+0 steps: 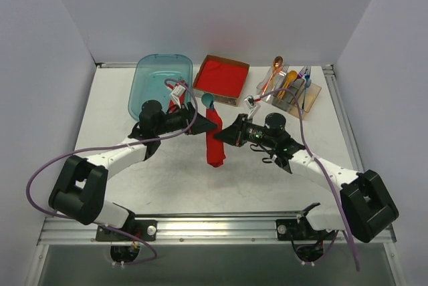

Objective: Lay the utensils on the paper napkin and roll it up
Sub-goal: Roll the napkin.

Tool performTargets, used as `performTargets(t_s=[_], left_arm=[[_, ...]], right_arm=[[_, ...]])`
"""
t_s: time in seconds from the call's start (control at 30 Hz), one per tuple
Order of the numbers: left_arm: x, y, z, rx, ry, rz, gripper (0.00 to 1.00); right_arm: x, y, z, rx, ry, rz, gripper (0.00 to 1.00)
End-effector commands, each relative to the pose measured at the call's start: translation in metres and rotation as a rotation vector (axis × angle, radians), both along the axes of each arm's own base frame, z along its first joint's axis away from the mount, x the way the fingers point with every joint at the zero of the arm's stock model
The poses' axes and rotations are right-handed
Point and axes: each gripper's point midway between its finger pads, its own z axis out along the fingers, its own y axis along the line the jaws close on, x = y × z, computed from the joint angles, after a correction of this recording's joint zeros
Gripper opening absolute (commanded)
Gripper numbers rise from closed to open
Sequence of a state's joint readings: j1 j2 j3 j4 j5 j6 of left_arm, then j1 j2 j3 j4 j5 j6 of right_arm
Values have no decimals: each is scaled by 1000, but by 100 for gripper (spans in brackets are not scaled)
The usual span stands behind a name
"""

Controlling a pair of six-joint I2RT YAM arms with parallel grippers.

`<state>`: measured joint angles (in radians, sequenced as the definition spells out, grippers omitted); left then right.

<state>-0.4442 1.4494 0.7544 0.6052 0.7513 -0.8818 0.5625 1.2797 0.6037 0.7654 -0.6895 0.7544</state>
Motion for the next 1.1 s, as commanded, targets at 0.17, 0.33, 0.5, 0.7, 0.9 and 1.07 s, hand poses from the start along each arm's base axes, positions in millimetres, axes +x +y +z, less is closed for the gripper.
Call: performTargets(t_s=[0.17, 0.33, 0.5, 0.7, 0.9, 1.07], left_arm=[[-6, -1, 35, -137, -100, -35, 94], [-5, -2, 44, -148, -102, -44, 94], [0, -5, 37, -123, -79, -42, 94], [-1, -9, 48, -172, -86, -74, 94], [-4, -10, 64, -239, -118, -106, 94], [-12, -11, 83, -312, -131, -160, 94]], right_arm=[[0, 8, 39, 113, -99, 54, 0], [-1, 10, 52, 138, -117, 67, 0], [-1, 11, 64, 152, -124, 78, 0], [-1, 16, 79, 184, -131, 104, 0], [-3, 20, 85, 213, -123, 121, 0], [-4, 23, 87, 232, -122, 135, 0]])
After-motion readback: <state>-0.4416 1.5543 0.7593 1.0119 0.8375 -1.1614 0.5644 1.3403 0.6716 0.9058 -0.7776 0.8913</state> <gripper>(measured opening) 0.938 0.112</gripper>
